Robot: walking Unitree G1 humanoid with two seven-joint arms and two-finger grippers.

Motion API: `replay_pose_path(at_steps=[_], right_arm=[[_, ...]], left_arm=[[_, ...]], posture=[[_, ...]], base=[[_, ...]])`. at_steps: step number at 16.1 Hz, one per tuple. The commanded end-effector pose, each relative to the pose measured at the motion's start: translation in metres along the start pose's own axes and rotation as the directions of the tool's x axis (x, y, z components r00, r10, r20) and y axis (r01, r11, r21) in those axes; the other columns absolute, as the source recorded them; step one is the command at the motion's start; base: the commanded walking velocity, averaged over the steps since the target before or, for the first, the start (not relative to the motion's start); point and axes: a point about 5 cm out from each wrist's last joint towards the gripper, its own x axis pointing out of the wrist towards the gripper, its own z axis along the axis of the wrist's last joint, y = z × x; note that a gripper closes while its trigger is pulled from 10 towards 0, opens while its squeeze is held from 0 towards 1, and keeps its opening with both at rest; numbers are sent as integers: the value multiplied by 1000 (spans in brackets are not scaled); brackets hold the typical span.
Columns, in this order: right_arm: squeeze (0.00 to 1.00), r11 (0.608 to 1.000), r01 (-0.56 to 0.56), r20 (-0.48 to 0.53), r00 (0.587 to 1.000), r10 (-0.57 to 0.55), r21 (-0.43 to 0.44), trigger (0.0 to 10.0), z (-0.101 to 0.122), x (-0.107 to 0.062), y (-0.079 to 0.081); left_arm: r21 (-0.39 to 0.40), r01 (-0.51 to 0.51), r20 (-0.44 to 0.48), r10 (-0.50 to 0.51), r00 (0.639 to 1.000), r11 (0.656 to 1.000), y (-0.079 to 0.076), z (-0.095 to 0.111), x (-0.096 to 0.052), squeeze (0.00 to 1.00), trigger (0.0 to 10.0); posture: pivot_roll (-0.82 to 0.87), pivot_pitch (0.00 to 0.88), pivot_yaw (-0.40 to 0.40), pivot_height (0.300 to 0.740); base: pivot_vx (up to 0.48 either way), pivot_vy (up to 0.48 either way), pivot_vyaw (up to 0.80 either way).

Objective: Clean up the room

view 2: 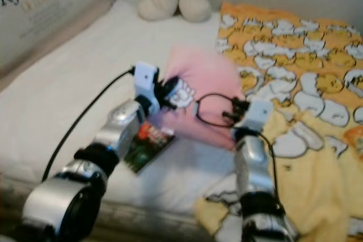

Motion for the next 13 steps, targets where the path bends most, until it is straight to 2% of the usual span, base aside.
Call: replay_pose_path(at_steps=[1,7,13], right_arm=[[0,1000,15,37,999,-14,-21,10000,11,2,-4],[0,999,-4,38,999,6,-34,10000,14,5,-2],[0,998,-30,44,999,32,-54,10000,17,7,1]], left_arm=[[26,-17,80,15,997,1000,2,17,3,0,10000],[28,-108,87,106,991,994,9,16,1,0,10000],[1,-133,89,132,987,991,4,14,3,0,10000]], posture=[[51,0,56,740],[72,0,53,740],[76,0,44,740]], base=[[0,480,0],[0,480,0],[0,480,0]])
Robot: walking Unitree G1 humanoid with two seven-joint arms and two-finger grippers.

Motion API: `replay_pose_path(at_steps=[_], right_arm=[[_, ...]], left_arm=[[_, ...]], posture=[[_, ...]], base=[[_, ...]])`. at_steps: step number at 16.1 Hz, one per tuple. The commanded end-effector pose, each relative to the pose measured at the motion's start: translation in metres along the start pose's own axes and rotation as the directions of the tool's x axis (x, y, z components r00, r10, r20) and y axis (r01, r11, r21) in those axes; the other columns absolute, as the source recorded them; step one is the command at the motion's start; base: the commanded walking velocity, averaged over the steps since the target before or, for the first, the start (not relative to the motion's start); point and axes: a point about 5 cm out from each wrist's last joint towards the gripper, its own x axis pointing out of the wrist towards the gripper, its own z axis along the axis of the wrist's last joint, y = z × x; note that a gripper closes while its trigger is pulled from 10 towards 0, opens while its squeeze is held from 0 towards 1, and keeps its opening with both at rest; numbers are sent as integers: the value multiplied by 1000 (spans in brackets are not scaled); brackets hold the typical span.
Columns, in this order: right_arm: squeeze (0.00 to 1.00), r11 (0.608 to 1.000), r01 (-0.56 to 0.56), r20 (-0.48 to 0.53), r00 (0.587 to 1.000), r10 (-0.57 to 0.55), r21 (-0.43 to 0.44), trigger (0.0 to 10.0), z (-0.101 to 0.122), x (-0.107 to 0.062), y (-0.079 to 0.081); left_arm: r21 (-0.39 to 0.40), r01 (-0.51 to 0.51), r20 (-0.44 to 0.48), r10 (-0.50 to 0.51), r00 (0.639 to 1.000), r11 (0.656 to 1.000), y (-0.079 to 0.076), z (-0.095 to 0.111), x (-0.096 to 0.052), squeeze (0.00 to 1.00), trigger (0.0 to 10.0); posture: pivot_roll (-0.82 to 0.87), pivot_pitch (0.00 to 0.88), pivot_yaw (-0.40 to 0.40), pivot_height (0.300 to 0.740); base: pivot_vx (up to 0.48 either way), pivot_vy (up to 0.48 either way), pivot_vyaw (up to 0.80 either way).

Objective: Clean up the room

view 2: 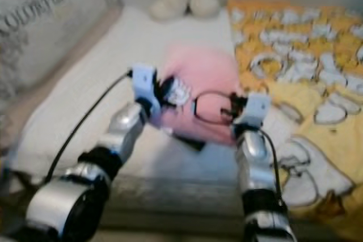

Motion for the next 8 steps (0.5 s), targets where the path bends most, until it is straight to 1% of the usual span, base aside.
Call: replay_pose_path(at_steps=[1,4,5,8], right_arm=[[0,1000,-8,22,1000,8,8,10000,5,3,4],[0,1000,-8,15,1000,8,4,10000,4,2,4],[0,1000,-10,13,1000,10,2,10000,3,1,4],[0,1000,-17,1,1000,17,-4,10000,-1,-1,5]], left_arm=[[23,-53,54,52,997,998,15,13,-1,0,10000],[29,-52,43,51,998,998,13,11,-1,0,10000],[45,-50,18,49,999,998,14,8,-1,0,10000],[34,-62,-2,62,998,998,17,7,-1,0,10000]], posture=[[76,0,43,740],[73,0,41,740],[73,0,40,740],[69,0,38,740]], base=[[0,480,0],[0,480,0],[0,480,0],[0,480,0]])
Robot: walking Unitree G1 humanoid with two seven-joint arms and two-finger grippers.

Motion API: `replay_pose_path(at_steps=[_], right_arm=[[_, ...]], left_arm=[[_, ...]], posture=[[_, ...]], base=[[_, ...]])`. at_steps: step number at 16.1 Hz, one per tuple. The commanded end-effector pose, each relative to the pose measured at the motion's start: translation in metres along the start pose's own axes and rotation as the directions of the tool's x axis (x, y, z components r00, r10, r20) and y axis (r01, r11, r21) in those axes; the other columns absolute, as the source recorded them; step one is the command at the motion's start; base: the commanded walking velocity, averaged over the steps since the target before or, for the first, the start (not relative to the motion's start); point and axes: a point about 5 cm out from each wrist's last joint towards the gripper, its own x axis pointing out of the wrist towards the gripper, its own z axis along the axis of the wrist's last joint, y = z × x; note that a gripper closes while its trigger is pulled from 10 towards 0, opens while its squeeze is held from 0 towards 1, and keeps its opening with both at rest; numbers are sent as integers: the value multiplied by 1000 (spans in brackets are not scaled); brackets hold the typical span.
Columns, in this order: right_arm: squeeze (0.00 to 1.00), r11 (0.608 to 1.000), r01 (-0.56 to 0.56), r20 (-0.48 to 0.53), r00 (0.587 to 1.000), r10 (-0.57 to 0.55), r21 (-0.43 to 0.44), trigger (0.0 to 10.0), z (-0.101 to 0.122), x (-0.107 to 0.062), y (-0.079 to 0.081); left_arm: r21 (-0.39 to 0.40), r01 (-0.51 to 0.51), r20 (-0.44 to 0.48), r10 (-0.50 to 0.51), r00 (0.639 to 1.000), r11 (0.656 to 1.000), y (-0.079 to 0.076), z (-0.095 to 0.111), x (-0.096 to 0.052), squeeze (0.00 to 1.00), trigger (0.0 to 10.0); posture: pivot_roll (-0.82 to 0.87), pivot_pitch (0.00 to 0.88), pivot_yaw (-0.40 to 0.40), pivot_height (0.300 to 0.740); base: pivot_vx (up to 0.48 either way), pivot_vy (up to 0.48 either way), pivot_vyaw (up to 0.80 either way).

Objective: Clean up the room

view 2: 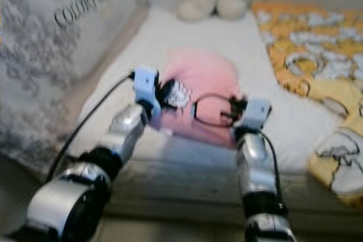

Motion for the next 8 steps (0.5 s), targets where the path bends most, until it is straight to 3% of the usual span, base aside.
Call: replay_pose_path(at_steps=[1,3,4,5,6,8], right_arm=[[0,1000,-10,14,1000,10,6,10000,3,2,6],[0,1000,-13,4,1000,13,5,10000,0,0,5],[0,1000,-12,2,1000,12,3,10000,0,-1,4],[0,1000,-5,-2,1000,5,2,10000,-1,-2,3],[0,1000,-1,-5,1000,1,4,10000,-2,-3,2],[0,1000,3,-4,1000,-3,0,10000,-1,-2,2]], left_arm=[[15,-51,29,50,998,999,17,11,-1,0,10000],[55,-97,19,96,995,994,20,9,-1,0,10000],[111,-131,8,131,991,985,21,8,-2,0,10000],[34,-119,39,118,992,992,21,10,-2,0,10000],[17,-133,67,131,989,991,22,12,-3,0,10000],[73,-154,30,152,988,985,23,8,-3,0,10000]], posture=[[68,0,39,740],[65,0,40,740],[65,0,40,740],[61,0,40,740],[60,0,41,740],[60,0,40,740]], base=[[0,480,0],[0,480,0],[0,0,0],[0,0,0],[0,0,0],[480,0,0]])
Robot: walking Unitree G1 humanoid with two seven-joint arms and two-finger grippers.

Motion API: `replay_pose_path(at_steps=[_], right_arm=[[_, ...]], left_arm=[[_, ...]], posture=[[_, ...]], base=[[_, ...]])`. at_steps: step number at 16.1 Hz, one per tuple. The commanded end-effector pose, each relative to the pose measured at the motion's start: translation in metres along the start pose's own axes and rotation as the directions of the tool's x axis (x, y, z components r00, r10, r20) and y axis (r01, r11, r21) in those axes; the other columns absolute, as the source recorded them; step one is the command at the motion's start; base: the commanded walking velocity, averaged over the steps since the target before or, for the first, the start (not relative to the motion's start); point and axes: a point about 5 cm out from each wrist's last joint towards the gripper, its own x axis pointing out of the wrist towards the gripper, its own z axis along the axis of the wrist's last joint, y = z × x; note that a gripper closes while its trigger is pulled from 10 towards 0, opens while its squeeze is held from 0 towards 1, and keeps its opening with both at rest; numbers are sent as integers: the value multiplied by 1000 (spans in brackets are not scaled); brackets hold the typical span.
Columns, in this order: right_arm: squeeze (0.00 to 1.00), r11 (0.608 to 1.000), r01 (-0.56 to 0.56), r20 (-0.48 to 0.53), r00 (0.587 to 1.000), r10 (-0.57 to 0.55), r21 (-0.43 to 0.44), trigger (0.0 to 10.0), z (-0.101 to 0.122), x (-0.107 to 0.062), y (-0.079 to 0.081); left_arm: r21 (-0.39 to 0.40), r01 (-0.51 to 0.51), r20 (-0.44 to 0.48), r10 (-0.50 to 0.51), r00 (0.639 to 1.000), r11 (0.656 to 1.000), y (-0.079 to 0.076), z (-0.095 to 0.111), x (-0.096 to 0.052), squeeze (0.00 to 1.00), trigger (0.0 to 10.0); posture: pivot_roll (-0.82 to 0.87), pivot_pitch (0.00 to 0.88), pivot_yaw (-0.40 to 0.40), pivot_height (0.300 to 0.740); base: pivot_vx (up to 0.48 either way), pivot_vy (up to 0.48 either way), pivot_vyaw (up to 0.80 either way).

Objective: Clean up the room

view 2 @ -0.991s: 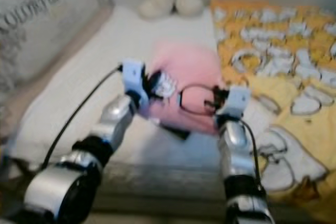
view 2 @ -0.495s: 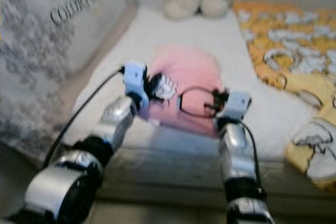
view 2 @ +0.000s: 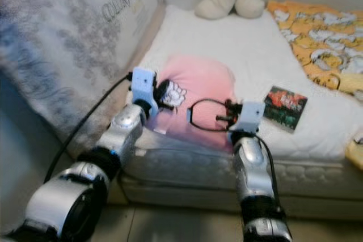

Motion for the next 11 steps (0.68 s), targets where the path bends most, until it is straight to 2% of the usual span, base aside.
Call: replay_pose_path(at_steps=[1,5,7,8,11], right_arm=[[0,999,37,30,999,-37,-13,10000,10,2,-10],[0,999,41,14,999,-40,-35,10000,8,2,-11],[0,999,37,7,999,-37,-37,10000,6,1,-10],[0,999,33,2,999,-33,-37,10000,4,1,-10],[0,999,35,-1,999,-36,-36,10000,3,1,-11]], left_arm=[[17,-52,58,51,997,999,9,14,2,0,10000],[22,-52,50,51,997,998,8,14,3,0,10000],[25,-64,45,63,997,998,10,14,3,0,10000],[55,-77,34,75,997,996,11,13,3,0,10000],[32,-85,21,84,996,996,11,10,3,0,10000]], posture=[[60,0,39,740],[64,0,34,740],[66,0,33,740],[67,0,33,740],[70,0,36,740]], base=[[480,0,613],[480,0,559],[480,0,0],[480,0,0],[480,0,0]])
